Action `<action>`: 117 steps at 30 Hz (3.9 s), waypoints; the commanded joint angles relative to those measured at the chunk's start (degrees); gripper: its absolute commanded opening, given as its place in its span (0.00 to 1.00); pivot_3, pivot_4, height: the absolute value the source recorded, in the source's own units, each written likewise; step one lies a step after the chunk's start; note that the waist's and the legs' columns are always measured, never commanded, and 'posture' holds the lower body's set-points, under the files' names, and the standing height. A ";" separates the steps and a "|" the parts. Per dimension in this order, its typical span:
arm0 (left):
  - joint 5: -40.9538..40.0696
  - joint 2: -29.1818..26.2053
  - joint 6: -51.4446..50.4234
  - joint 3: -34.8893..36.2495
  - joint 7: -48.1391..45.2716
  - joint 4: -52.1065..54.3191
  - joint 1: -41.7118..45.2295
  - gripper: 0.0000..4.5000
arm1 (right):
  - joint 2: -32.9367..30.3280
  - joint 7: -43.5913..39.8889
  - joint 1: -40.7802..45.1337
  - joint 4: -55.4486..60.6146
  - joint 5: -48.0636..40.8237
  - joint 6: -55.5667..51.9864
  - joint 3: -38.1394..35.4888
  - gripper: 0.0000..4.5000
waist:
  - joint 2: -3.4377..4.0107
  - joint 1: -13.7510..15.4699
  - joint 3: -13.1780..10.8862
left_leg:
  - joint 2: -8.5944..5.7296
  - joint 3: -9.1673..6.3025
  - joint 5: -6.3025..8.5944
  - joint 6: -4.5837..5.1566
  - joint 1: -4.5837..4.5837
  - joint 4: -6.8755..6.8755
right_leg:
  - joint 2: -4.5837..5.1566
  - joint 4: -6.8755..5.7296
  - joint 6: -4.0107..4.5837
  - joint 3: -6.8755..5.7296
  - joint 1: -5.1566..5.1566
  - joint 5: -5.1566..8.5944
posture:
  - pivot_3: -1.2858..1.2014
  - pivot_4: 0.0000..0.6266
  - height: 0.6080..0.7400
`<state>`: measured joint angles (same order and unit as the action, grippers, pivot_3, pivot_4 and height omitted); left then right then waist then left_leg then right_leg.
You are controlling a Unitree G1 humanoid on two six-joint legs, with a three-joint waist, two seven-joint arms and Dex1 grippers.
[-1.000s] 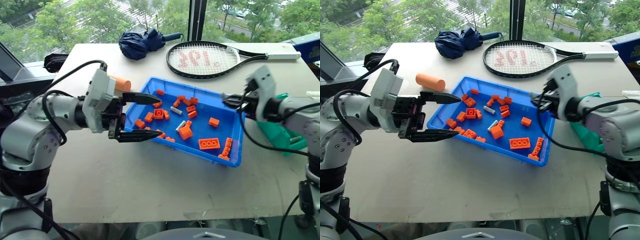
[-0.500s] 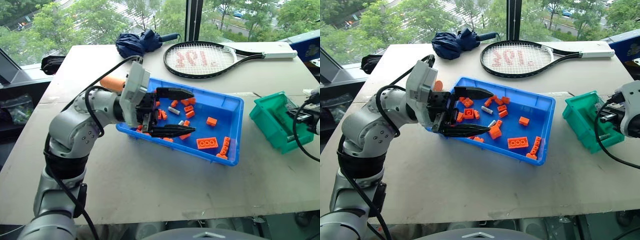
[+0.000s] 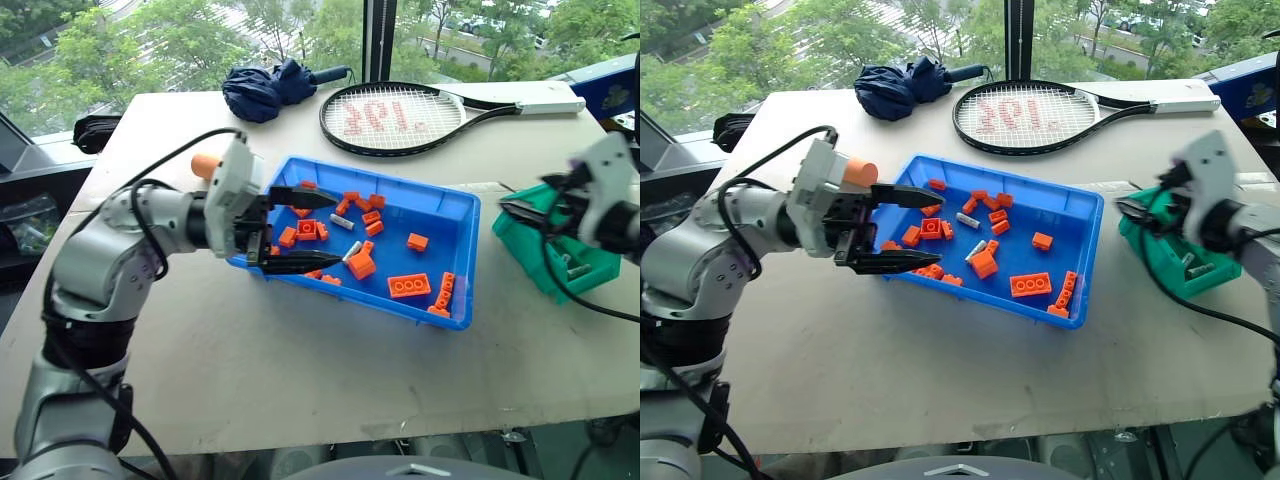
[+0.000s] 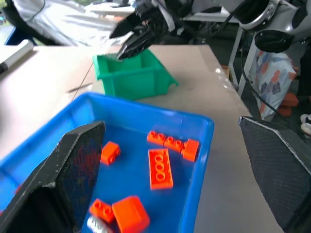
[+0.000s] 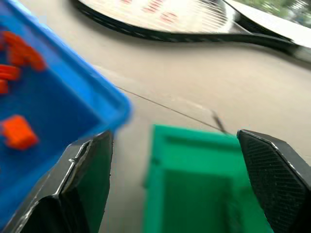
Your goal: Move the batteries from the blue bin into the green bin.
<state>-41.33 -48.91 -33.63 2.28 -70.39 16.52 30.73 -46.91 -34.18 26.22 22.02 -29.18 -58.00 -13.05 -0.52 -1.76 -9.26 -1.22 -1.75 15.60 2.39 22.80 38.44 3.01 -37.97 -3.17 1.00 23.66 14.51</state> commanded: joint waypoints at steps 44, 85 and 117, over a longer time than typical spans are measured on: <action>1.16 -9.70 2.22 17.56 2.24 5.39 -19.18 1.00 | 24.39 -19.46 28.77 -31.12 32.48 23.09 50.27 0.93 | 0.00 0.67 -0.03 | -0.21 -0.11 -0.09 -0.19 0.13 -0.10 | 0.45 0.02 0.00 -0.19 0.19 -0.01 | 0.52 0.24 1.00; 1.93 -8.56 3.95 17.81 3.55 5.18 -19.45 1.00 | 25.02 -29.98 31.25 -37.16 37.47 25.13 45.38 0.26 | 0.01 0.67 -0.05 | -0.22 -0.13 -0.10 -0.23 0.15 -0.13 | 0.48 0.02 0.01 -0.13 0.24 -0.01 | 0.52 0.24 1.00; 3.07 -8.30 6.48 14.50 0.84 0.47 -15.09 1.00 | 15.72 -28.16 23.77 -24.78 23.35 19.62 30.11 0.99 | 0.01 0.74 -0.06 | -0.21 -0.13 -0.09 -0.21 0.21 -0.15 | 0.52 0.06 0.01 -0.08 0.26 -0.01 | 0.52 0.24 1.00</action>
<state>-39.07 -55.99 -28.48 15.20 -68.95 17.19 15.42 -31.86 -60.90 48.14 -4.39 -5.24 -39.50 15.77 -0.52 -1.03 -9.31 -1.44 -1.88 15.51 2.18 23.01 38.29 3.53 -37.92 -3.17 0.92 23.91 14.50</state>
